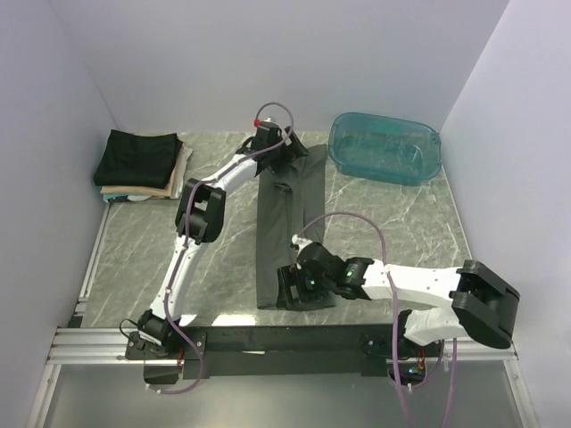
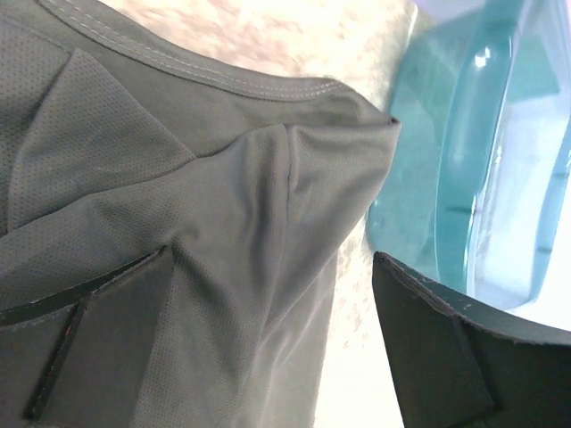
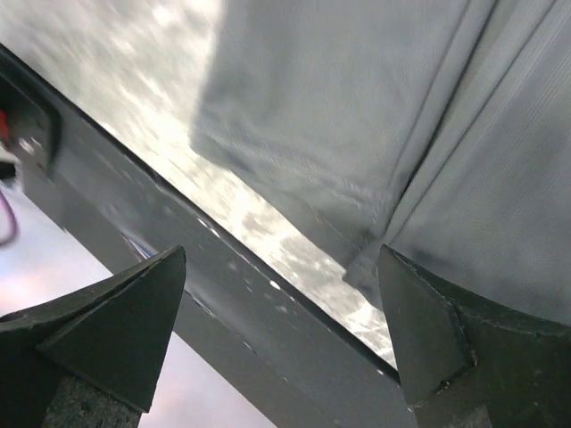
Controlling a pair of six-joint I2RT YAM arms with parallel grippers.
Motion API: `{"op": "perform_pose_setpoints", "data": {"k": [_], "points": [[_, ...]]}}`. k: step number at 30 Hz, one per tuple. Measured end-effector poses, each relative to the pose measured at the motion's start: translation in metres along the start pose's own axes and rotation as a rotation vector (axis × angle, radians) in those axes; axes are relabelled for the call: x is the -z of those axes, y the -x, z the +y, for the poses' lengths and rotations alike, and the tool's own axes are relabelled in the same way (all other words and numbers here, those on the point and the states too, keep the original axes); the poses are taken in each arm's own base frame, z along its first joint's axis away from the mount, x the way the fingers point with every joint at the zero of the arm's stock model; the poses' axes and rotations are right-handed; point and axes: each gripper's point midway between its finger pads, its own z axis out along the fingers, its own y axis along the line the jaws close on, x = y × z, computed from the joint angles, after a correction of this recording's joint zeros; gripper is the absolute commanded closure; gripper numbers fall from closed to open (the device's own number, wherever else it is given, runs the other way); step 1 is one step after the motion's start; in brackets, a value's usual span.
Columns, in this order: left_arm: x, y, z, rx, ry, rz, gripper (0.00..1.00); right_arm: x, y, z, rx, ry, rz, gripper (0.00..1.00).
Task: Fold and stack the t-shirts
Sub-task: Fold the tshirt
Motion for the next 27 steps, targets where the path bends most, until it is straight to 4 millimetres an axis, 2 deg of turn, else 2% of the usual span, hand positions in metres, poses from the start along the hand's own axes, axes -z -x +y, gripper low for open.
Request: {"op": "perform_pose_setpoints", "data": {"k": [4, 8, 12, 15, 17, 19, 21, 23, 25, 26, 27], "points": [[0.003, -0.009, -0.008, -0.06, -0.002, 0.013, 0.0, 0.013, 0.028, 0.01, 0.013, -0.014, -0.098, 0.05], [0.026, -0.007, -0.021, -0.105, 0.022, 0.012, 0.01, 0.037, 0.057, 0.012, 0.004, -0.056, -0.236, 0.03], [0.082, 0.017, -0.057, -0.157, 0.032, -0.05, 0.01, 0.057, 0.067, -0.007, -0.034, -0.147, -0.311, 0.01], [0.139, 0.036, -0.091, -0.189, 0.002, -0.113, 0.01, 0.071, 0.07, -0.023, -0.073, -0.204, -0.351, 0.0], [0.186, 0.039, -0.104, -0.206, -0.012, -0.151, 0.01, 0.08, 0.07, -0.034, -0.104, -0.23, -0.376, 0.0], [0.23, 0.027, -0.105, -0.215, -0.024, -0.175, 0.01, 0.085, 0.067, -0.046, -0.129, -0.248, -0.39, 0.0], [0.259, -0.005, -0.09, -0.219, -0.024, -0.158, 0.01, 0.087, 0.057, -0.06, -0.153, -0.262, -0.391, 0.0], [0.277, -0.048, -0.064, -0.221, -0.001, -0.097, 0.01, 0.086, 0.046, -0.072, -0.173, -0.275, -0.376, 0.0], [0.284, -0.089, -0.036, -0.212, 0.035, -0.029, 0.01, 0.083, 0.033, -0.087, -0.196, -0.294, -0.348, 0.02], [0.287, -0.116, -0.012, -0.202, 0.081, 0.027, 0.01, 0.081, 0.028, -0.093, -0.209, -0.3, -0.336, 0.03], [0.29, -0.135, 0.004, -0.195, 0.112, 0.063, 0.01, 0.08, 0.022, -0.098, -0.221, -0.307, -0.321, 0.06]]}}
